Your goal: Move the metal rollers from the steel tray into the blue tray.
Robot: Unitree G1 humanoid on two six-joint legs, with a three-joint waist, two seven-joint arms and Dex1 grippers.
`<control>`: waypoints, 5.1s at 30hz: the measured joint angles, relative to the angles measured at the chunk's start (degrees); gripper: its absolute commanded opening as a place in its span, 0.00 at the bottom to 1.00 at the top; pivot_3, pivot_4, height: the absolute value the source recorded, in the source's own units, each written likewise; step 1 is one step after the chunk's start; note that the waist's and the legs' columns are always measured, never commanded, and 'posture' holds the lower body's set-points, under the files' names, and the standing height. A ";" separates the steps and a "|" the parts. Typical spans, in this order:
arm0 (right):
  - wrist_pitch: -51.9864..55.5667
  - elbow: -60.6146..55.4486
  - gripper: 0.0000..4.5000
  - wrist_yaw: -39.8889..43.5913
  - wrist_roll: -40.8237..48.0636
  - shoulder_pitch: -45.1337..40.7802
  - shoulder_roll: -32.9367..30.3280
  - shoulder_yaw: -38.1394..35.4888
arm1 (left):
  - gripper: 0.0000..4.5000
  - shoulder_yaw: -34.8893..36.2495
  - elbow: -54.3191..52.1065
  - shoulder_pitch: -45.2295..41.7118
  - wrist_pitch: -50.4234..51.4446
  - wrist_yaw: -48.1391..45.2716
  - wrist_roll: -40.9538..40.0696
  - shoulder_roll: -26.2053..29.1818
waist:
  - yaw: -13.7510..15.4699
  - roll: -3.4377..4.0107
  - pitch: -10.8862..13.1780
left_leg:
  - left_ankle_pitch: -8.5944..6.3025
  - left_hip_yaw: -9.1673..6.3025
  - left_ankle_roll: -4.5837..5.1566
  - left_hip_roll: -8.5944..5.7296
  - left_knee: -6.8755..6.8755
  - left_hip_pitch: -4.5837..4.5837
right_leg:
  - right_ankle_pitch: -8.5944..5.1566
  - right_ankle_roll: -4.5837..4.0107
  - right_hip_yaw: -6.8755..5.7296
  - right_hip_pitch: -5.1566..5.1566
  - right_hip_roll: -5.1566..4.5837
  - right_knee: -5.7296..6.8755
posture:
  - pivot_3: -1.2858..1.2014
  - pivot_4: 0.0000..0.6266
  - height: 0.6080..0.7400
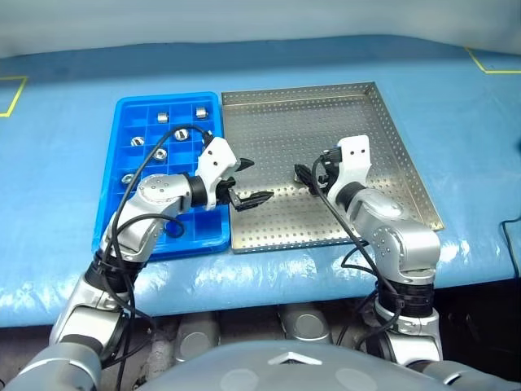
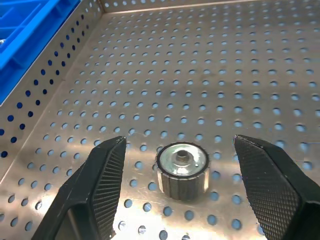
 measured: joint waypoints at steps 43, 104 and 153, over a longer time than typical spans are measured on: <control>3.41 3.12 0.38 8.31 9.67 -10.64 9.50 27.05 | 1.00 27.95 -12.99 15.70 7.13 10.91 -1.17 12.49 | 6.03 -0.09 0.02 | 0.03 -0.20 -0.06 0.06 -0.09 0.00 | -0.10 -0.28 -0.32 -0.11 -0.03 0.21 | 0.56 0.24 1.00; 3.87 -7.90 0.93 3.30 7.01 -8.16 1.17 18.64 | 1.00 20.11 -9.19 9.36 7.12 11.58 -1.24 4.81 | 6.49 -0.15 0.00 | 0.04 -0.20 -0.10 -0.01 -0.08 -0.11 | -0.06 -0.14 -0.34 -0.06 -0.11 -0.02 | 0.52 0.24 1.00; 18.72 -18.20 0.38 0.70 6.33 8.35 -10.65 -9.40 | 1.00 6.62 -4.73 1.56 1.99 7.67 0.17 -2.27 | 0.79 -0.02 -0.02 | 0.01 0.00 -0.02 0.13 0.21 0.05 | 0.04 0.11 0.03 0.06 0.18 0.08 | 0.49 0.24 1.00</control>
